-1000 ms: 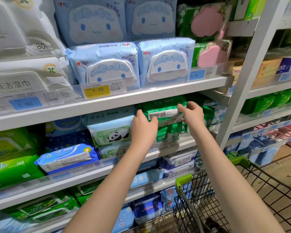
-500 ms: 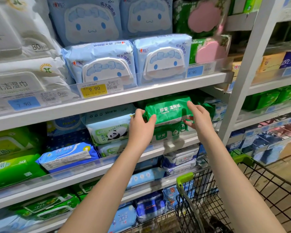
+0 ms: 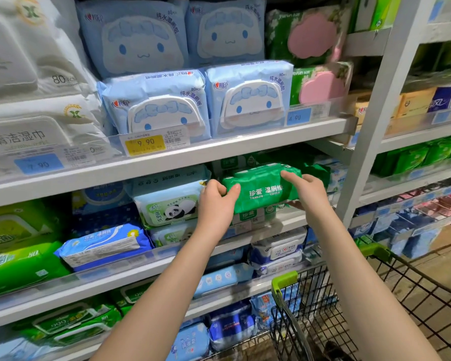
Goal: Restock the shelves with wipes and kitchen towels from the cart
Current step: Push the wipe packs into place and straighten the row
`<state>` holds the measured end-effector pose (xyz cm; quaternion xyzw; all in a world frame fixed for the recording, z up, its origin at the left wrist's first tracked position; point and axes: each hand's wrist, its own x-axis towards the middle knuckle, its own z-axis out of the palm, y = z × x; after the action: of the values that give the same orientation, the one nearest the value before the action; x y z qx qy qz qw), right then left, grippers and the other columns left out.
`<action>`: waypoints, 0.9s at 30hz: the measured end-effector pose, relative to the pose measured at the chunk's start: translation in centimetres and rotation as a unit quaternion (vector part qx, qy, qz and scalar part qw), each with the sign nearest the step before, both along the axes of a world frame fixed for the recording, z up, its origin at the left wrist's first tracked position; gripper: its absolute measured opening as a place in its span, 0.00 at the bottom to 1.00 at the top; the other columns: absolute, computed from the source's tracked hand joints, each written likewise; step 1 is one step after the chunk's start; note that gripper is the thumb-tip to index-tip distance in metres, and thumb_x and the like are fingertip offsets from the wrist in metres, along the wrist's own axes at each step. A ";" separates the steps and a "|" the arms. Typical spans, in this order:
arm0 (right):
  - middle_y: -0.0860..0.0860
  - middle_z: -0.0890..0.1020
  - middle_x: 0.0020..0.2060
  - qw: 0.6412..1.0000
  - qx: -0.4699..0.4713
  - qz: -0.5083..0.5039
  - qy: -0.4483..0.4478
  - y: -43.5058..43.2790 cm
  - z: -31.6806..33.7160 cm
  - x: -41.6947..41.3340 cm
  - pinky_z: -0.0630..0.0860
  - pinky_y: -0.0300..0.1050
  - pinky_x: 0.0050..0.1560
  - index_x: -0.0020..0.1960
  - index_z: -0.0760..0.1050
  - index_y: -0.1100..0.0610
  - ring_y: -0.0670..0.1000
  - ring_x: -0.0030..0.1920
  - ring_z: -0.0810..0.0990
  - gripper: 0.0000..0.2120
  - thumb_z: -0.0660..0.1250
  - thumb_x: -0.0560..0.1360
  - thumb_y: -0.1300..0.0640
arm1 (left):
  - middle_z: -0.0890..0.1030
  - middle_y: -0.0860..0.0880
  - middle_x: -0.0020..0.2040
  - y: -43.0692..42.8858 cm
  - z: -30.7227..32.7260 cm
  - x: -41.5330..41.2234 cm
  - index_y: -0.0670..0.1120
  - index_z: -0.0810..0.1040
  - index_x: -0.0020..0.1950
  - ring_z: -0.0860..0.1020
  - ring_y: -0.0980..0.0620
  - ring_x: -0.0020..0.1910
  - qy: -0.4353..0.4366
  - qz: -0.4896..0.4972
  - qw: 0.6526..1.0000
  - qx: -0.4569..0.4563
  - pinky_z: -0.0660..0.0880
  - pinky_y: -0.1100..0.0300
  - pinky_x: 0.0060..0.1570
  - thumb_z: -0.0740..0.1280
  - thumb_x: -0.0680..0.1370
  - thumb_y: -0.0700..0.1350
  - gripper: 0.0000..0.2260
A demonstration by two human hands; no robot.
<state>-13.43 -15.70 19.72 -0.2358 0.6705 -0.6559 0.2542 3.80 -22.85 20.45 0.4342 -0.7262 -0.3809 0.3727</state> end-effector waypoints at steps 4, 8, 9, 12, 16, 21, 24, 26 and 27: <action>0.55 0.63 0.74 1.000 -0.023 0.013 -0.010 0.7 -0.8 0.3 0.66 0.48 0.61 0.76 0.57 0.61 0.55 0.71 0.65 0.39 0.67 0.74 0.43 | 0.72 0.48 0.49 0.0 -1.0 0.1 0.43 0.69 0.47 0.70 0.51 0.48 -0.023 0.016 0.998 -0.057 0.62 0.62 0.43 0.69 0.76 0.45 0.09; 0.61 0.67 0.71 1.000 -0.024 0.014 -0.015 1.1 -1.3 0.6 0.64 0.55 0.69 0.73 0.62 0.65 0.61 0.70 0.67 0.42 0.67 0.72 0.37 | 0.71 0.50 0.45 0.1 -1.6 0.4 0.43 0.70 0.43 0.69 0.53 0.43 -0.007 0.007 0.993 -0.115 0.61 0.64 0.40 0.71 0.75 0.42 0.09; 0.65 0.68 0.69 1.000 -0.022 0.007 -0.016 1.2 -1.3 0.5 0.64 0.59 0.70 0.70 0.65 0.68 0.65 0.68 0.68 0.39 0.68 0.73 0.40 | 0.71 0.50 0.44 0.2 -1.7 0.4 0.42 0.70 0.43 0.69 0.53 0.43 -0.003 0.004 0.992 -0.125 0.61 0.64 0.40 0.71 0.74 0.41 0.10; 0.65 0.76 0.55 1.000 -0.012 -0.010 -0.009 1.1 -1.6 -0.1 0.70 0.55 0.59 0.52 0.73 0.67 0.62 0.57 0.75 0.21 0.70 0.73 0.49 | 0.71 0.50 0.43 0.6 -2.2 0.3 0.42 0.70 0.40 0.70 0.53 0.43 0.007 -0.006 0.986 -0.164 0.63 0.70 0.41 0.72 0.73 0.37 0.11; 0.57 0.78 0.59 1.000 -0.022 0.002 -0.012 1.3 -2.6 -0.8 0.70 0.55 0.63 0.60 0.74 0.60 0.56 0.59 0.76 0.20 0.70 0.73 0.51 | 0.75 0.48 0.48 1.2 -2.4 -0.1 0.40 0.73 0.41 0.71 0.55 0.49 0.007 -0.001 0.974 -0.225 0.62 0.79 0.47 0.72 0.71 0.34 0.08; 0.54 0.76 0.62 0.999 -0.053 0.009 0.002 1.6 -3.6 -1.0 0.70 0.54 0.66 0.68 0.69 0.59 0.54 0.63 0.75 0.24 0.70 0.75 0.57 | 0.74 0.53 0.52 1.8 -2.6 -0.5 0.38 0.76 0.45 0.70 0.58 0.53 -0.004 0.006 0.975 -0.223 0.60 0.72 0.47 0.70 0.74 0.42 0.07; 0.51 0.76 0.61 0.996 -0.074 0.001 0.041 1.6 -3.5 -0.7 0.71 0.45 0.59 0.64 0.71 0.57 0.50 0.61 0.74 0.19 0.69 0.75 0.60 | 0.76 0.53 0.51 1.6 -3.1 -0.5 0.39 0.77 0.47 0.71 0.58 0.50 0.001 0.009 0.984 -0.175 0.61 0.69 0.45 0.69 0.76 0.45 0.09; 0.49 0.76 0.60 0.994 -0.090 0.005 0.066 1.3 -3.1 -0.6 0.70 0.40 0.56 0.61 0.71 0.53 0.47 0.60 0.74 0.17 0.69 0.75 0.63 | 0.78 0.50 0.50 1.4 -3.3 -0.6 0.40 0.78 0.50 0.72 0.55 0.50 0.004 0.018 0.989 -0.150 0.62 0.68 0.46 0.67 0.77 0.45 0.08; 0.47 0.77 0.58 0.992 -0.098 0.009 0.079 1.1 -2.8 -0.5 0.71 0.36 0.54 0.60 0.71 0.53 0.44 0.58 0.75 0.17 0.69 0.74 0.64 | 0.78 0.49 0.51 1.2 -3.5 -0.6 0.40 0.77 0.52 0.72 0.54 0.51 -0.001 0.023 0.990 -0.136 0.62 0.67 0.47 0.67 0.78 0.44 0.09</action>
<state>-13.97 -14.59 16.97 -0.3173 0.6186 -0.6954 0.1819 3.15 -21.61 16.97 0.3963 -0.7616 -0.2697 0.4361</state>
